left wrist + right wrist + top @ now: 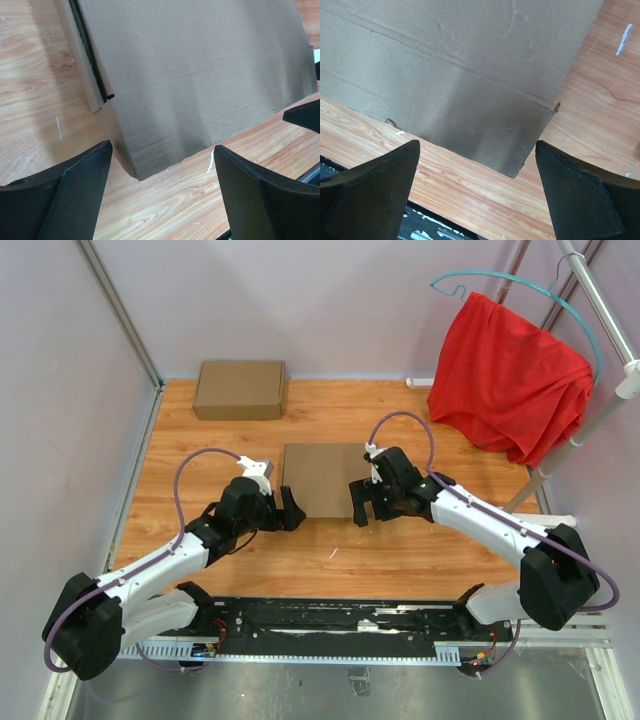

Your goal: Fold the paper box

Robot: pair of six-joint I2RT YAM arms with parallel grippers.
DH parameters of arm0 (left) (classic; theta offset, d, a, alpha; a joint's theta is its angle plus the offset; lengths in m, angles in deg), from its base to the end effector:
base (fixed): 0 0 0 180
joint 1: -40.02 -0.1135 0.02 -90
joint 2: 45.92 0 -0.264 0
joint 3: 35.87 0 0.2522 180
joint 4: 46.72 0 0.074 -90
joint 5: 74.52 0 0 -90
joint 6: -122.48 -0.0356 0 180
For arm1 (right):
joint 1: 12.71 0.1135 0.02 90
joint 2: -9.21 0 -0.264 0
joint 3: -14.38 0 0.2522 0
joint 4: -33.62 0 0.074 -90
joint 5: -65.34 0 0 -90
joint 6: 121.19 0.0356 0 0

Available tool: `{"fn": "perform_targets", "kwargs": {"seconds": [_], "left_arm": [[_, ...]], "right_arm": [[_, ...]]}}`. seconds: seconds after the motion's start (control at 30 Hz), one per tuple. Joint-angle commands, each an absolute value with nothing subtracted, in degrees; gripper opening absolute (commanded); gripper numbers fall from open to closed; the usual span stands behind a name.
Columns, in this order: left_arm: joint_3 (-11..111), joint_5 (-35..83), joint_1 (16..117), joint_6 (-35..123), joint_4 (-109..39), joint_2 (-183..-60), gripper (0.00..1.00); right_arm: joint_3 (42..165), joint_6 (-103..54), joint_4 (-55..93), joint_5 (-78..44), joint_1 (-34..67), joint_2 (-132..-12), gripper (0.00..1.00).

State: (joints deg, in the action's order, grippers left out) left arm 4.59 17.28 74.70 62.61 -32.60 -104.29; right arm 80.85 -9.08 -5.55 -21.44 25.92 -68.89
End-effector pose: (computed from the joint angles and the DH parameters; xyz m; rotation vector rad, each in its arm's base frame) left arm 0.1757 -0.1229 0.2026 0.1070 2.2084 -0.6857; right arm 0.2189 0.1775 0.2361 -0.3885 2.5002 0.5169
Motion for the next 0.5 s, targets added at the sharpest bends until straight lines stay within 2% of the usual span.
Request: {"fn": "perform_targets", "kwargs": {"seconds": [0.0, 0.47], "left_arm": [[5.85, 16.76, 75.09, 61.66, -30.29, -103.79, 0.88], [6.09, 15.60, 75.07, 61.90, -29.96, -105.86, 0.88]], "right_arm": [[82.02, -8.25, -7.44, -21.54, 26.75, -69.27, 0.99], [83.49, -8.13, -9.71, -20.39, 26.69, -69.57, 1.00]]}}
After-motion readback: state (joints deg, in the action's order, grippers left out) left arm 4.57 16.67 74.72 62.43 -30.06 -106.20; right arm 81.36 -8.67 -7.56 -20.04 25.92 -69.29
